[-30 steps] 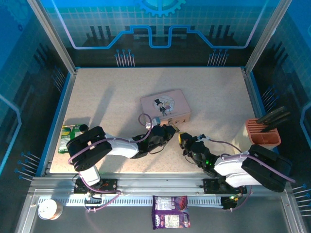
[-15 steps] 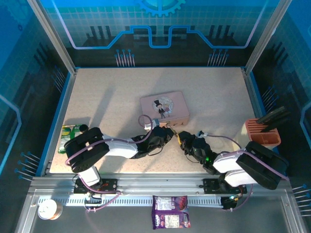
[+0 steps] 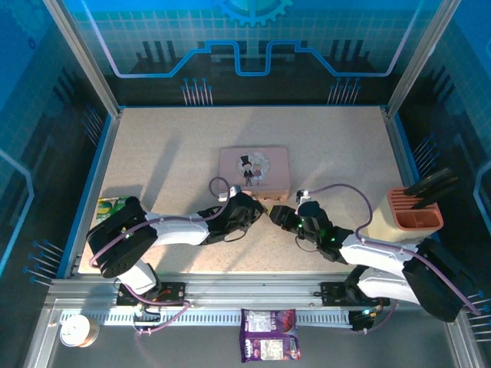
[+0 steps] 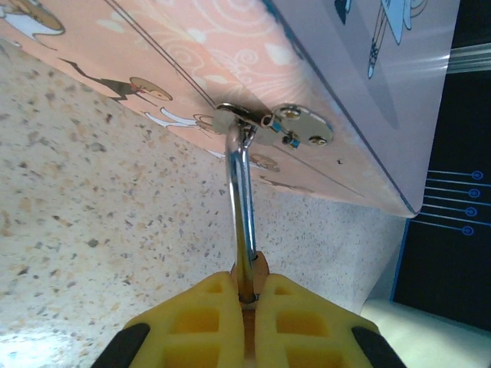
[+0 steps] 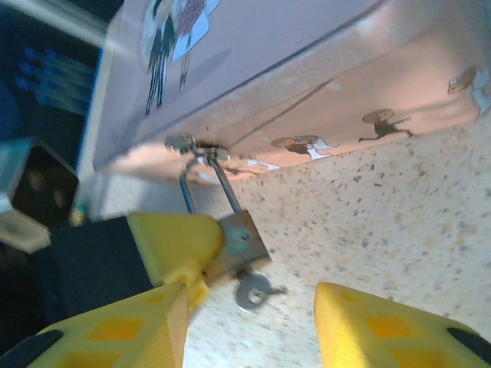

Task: Unlock the padlock with the key

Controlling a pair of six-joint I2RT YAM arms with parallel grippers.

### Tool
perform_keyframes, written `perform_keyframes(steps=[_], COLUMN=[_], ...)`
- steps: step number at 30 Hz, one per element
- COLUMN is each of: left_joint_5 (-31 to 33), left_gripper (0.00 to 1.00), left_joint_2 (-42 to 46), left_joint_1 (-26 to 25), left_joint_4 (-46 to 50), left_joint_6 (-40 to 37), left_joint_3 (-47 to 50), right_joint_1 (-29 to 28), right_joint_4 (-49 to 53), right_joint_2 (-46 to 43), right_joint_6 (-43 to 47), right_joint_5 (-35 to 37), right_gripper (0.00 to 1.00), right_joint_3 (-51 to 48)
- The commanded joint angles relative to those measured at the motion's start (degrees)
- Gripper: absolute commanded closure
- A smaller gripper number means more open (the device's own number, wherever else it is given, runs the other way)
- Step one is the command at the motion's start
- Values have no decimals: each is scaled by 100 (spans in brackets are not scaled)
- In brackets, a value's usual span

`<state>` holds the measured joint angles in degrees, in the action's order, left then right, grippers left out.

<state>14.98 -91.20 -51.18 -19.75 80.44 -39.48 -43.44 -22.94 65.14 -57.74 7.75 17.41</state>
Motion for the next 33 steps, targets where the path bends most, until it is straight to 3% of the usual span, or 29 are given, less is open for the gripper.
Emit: perform_keyframes(steps=[1, 3, 12, 33], left_joint_5=[12, -48, -408, -507], left_gripper=[100, 100, 100, 100], left_joint_2=[409, 481, 622, 814], left_joint_1=[163, 220, 362, 354], left_joint_4=[-16, 67, 41, 78], left_joint_6=[-209, -264, -321, -295], left_joint_3=[32, 12, 35, 160], right_joint_1=[4, -102, -1022, -1026], right_joint_4=[670, 978, 2, -1955], right_joint_2=[-167, -137, 419, 1456], right_joint_6=[2265, 2991, 5582, 6360], right_joint_5=[-462, -386, 79, 856], right_gripper=[53, 53, 55, 71], right_joint_3=[299, 443, 460, 130])
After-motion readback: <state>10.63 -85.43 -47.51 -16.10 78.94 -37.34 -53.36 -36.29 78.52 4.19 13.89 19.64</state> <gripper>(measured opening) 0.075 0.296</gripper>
